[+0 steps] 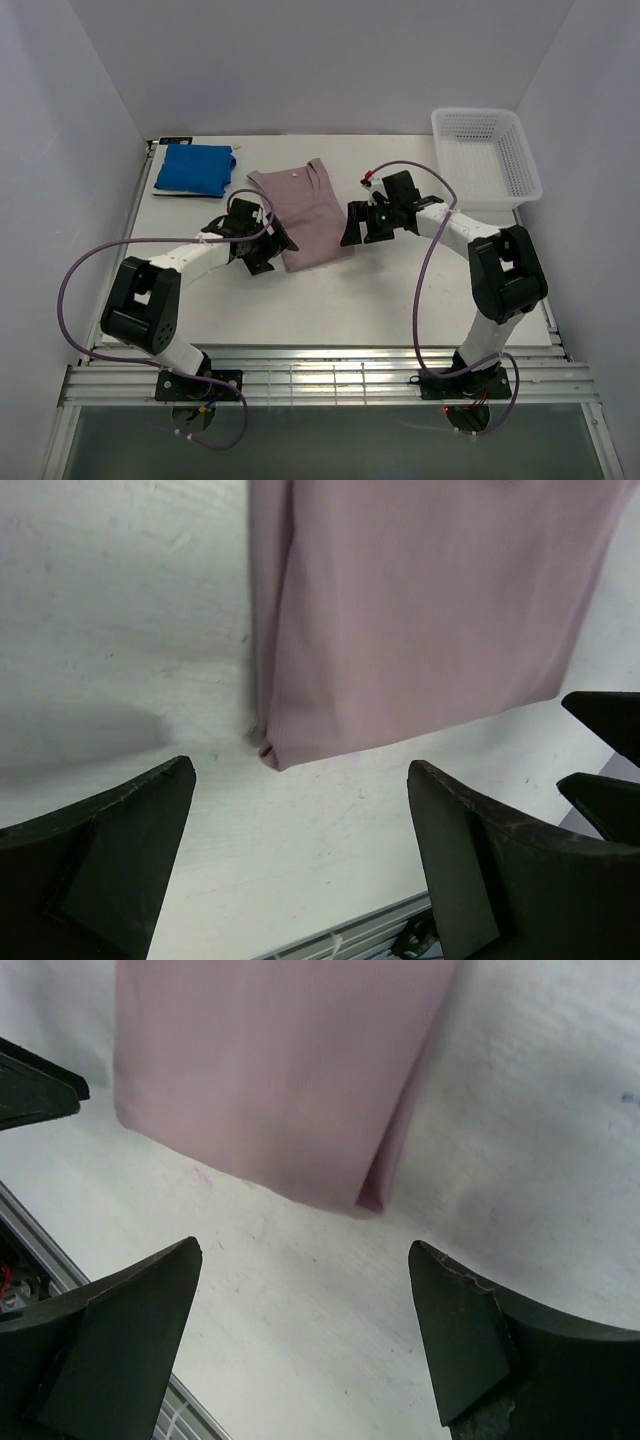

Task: Fold and stack the tank tops
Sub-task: Fold the tank top

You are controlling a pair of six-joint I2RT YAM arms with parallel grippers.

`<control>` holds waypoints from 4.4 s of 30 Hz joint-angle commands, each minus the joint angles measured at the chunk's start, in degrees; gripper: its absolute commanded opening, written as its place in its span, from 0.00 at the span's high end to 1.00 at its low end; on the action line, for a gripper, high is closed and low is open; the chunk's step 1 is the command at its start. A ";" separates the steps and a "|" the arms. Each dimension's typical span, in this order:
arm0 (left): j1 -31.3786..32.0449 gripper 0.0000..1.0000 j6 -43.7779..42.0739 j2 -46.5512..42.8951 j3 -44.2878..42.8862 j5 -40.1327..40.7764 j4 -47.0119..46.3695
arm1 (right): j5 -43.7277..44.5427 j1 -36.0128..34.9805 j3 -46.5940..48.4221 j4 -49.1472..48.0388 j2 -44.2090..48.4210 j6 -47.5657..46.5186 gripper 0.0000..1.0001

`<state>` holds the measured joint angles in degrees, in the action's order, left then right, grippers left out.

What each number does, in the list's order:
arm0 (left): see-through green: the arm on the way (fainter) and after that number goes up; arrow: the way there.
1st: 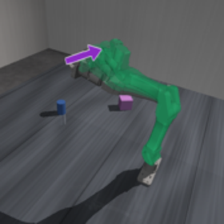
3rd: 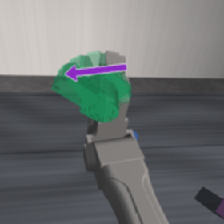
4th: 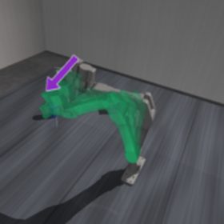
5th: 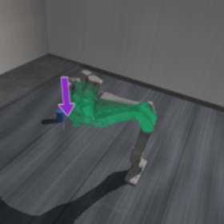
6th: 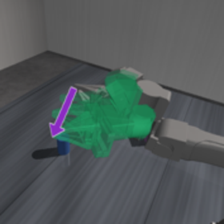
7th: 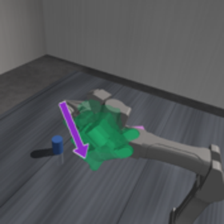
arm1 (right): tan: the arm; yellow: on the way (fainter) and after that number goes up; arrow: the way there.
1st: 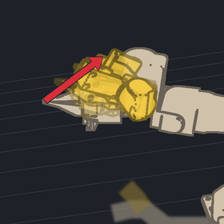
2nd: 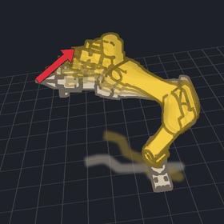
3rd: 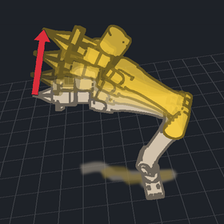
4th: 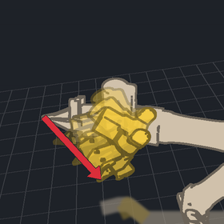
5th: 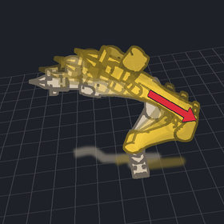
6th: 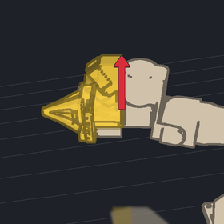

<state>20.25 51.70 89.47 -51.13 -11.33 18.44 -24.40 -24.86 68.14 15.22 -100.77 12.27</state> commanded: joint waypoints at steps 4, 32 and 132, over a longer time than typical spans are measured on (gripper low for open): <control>0.67 0.02 0.50 0.35 3.23 -1.85 -2.26 | -4.25 3.33 -6.17 -7.93 0.49 4.60 0.08; 1.99 0.80 1.47 10.64 3.76 -1.41 -4.73 | -7.85 4.21 -6.36 -13.90 -12.61 10.05 0.76; -9.88 0.02 -18.19 8.70 -10.13 -15.91 -3.13 | -4.51 5.88 7.20 -3.80 2.94 0.38 0.10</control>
<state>9.41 39.57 99.39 -63.55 -24.08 17.85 -28.47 -19.11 79.15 13.21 -101.95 13.19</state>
